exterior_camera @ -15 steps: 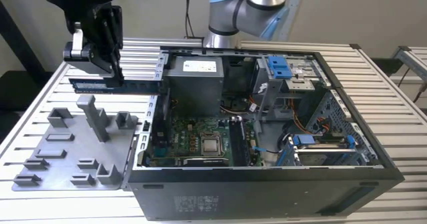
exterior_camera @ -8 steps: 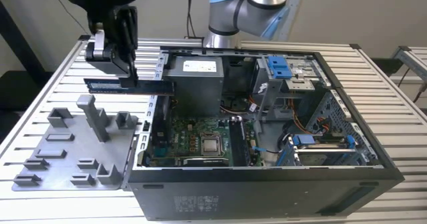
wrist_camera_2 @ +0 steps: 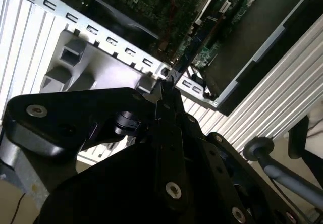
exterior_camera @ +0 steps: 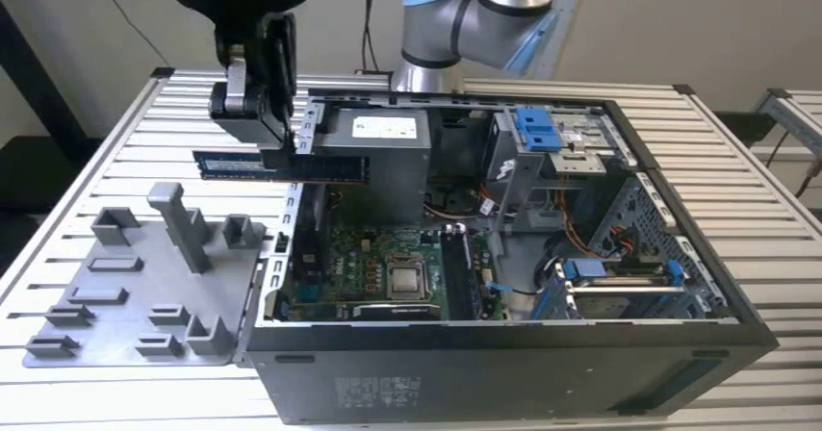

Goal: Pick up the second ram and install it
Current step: 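Pick up the second ram and move it above second insertion slot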

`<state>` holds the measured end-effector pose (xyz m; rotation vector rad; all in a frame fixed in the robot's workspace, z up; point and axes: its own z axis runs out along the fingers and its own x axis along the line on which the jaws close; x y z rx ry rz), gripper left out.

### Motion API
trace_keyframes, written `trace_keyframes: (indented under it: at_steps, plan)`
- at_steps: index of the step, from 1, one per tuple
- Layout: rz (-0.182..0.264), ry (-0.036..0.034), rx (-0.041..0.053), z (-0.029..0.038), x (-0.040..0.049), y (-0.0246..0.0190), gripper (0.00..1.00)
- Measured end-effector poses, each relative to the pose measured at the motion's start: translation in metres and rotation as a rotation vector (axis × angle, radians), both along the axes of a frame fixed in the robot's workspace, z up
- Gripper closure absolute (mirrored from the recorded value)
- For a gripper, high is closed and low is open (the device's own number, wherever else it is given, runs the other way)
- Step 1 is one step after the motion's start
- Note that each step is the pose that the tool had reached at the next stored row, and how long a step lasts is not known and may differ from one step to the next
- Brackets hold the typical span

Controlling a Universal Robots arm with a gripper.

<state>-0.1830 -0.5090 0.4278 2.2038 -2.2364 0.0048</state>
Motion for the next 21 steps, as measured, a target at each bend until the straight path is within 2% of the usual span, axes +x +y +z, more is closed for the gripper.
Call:
trace_keyframes:
  at_steps: [21]
  plan:
    - [0.000,0.0038,0.0000,0.0000,0.0631,0.0000,0.86]
